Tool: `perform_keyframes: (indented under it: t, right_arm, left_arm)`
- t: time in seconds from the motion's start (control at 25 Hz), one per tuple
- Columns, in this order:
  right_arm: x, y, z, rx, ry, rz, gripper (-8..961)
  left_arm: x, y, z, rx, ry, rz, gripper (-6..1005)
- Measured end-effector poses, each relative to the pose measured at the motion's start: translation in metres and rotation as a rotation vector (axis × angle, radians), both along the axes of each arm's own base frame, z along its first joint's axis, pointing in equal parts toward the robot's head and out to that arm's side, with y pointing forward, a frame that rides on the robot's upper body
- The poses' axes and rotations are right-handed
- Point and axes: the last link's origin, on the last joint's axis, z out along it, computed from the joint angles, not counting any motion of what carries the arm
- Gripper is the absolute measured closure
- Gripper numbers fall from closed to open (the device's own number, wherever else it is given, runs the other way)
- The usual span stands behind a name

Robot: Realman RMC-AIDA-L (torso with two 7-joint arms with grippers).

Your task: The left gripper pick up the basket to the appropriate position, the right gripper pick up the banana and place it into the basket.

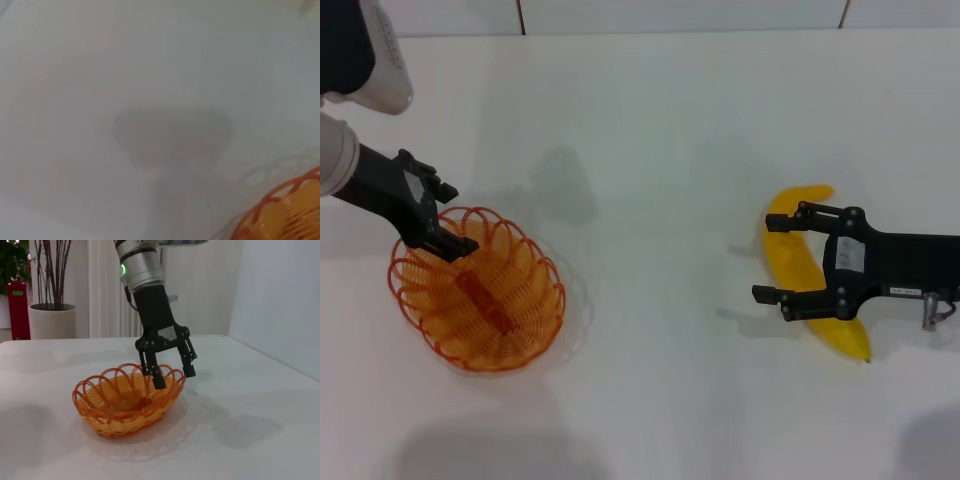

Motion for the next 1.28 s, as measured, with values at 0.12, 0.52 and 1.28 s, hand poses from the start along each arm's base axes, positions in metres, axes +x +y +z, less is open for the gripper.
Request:
perform_keyframes:
  t: [0.12,0.52,1.28]
  right_arm:
    - [-0.0001,0.0002,0.0000,0.000,0.000,0.000,73]
    - [-0.0002,0.0002,0.0000,0.000,0.000,0.001,75]
    - [-0.0006,0.0004,0.0003,0.002,0.003,0.001,78]
  left_arm:
    - [0.0015,0.0017,-0.0006,0.014,-0.002,0.011,270]
    - [0.0042,0.0047,-0.0011,0.027,0.012,0.021,384]
    - [0.0026,0.0038,-0.0018,0.024,0.017,0.024,932]
